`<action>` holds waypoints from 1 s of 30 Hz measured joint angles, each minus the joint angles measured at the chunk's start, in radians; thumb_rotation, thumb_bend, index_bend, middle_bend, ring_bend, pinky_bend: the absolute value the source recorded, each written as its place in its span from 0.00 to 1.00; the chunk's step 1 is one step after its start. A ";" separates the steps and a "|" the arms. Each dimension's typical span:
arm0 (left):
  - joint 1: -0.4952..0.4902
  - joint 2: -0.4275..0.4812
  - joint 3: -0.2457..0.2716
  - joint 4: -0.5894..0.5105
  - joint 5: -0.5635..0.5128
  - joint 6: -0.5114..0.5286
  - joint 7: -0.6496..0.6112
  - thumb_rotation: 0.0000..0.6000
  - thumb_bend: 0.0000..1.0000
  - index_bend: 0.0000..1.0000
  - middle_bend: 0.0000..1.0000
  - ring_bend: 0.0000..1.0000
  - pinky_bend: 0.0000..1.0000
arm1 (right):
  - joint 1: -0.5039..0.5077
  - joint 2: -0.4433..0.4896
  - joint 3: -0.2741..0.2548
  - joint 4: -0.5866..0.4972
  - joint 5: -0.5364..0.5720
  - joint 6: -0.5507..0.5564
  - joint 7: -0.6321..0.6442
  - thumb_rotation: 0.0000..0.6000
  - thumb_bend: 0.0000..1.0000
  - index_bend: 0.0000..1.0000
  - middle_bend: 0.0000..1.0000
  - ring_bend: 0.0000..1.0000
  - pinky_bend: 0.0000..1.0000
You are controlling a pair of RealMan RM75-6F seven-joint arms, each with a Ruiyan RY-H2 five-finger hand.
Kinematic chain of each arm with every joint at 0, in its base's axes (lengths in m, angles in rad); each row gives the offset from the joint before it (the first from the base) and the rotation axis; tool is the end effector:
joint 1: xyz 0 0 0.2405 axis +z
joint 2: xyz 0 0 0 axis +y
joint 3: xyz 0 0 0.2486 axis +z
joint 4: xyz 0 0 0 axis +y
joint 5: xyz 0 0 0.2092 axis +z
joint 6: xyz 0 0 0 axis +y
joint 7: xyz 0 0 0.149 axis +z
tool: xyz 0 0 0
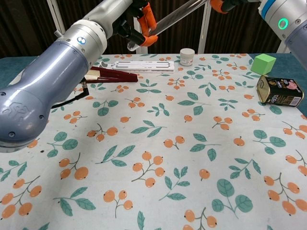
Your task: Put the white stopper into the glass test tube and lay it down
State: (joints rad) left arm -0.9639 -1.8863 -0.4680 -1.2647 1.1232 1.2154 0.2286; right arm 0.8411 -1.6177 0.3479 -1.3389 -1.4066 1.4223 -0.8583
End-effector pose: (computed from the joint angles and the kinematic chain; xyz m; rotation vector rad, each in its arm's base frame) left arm -0.0045 0.3860 -0.0207 -1.4755 -0.9650 -1.5189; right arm -0.0540 -0.3776 0.0686 1.4222 0.0251 1.0292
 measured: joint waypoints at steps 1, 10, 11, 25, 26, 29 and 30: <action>-0.001 0.000 -0.001 0.000 0.000 0.001 0.000 1.00 0.60 0.64 0.66 0.18 0.00 | -0.001 0.001 0.000 -0.001 0.001 -0.001 -0.001 1.00 0.42 0.29 0.15 0.00 0.00; -0.007 -0.008 -0.008 0.004 -0.002 0.006 0.000 1.00 0.60 0.64 0.66 0.18 0.00 | -0.009 0.011 -0.003 -0.018 0.007 -0.004 -0.007 1.00 0.42 0.09 0.09 0.00 0.00; -0.008 -0.009 -0.008 0.004 -0.002 0.006 -0.001 1.00 0.60 0.64 0.66 0.18 0.00 | -0.010 0.012 -0.003 -0.019 0.009 -0.004 -0.008 1.00 0.42 0.07 0.09 0.00 0.00; 0.044 0.041 0.030 -0.019 0.010 0.020 -0.006 1.00 0.60 0.64 0.66 0.18 0.00 | -0.052 0.039 -0.003 -0.049 0.064 -0.006 -0.023 1.00 0.42 0.00 0.05 0.00 0.00; 0.050 0.048 0.033 -0.022 0.012 0.022 -0.008 1.00 0.60 0.64 0.66 0.18 0.00 | -0.056 0.043 -0.004 -0.051 0.067 -0.005 -0.023 1.00 0.42 0.00 0.04 0.00 0.00; 0.073 0.073 0.048 -0.038 0.018 0.027 -0.012 1.00 0.60 0.64 0.66 0.18 0.00 | -0.070 0.056 -0.004 -0.059 0.078 0.001 -0.021 1.00 0.42 0.00 0.04 0.00 0.00; 0.081 0.081 0.054 -0.042 0.020 0.028 -0.014 1.00 0.60 0.64 0.66 0.18 0.00 | -0.075 0.060 -0.003 -0.062 0.083 0.003 -0.019 1.00 0.42 0.00 0.04 0.00 0.00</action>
State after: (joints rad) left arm -0.8834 -1.8057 -0.4135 -1.3072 1.1434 1.2433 0.2150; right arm 0.7665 -1.5577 0.3449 -1.4007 -1.3240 1.4255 -0.8776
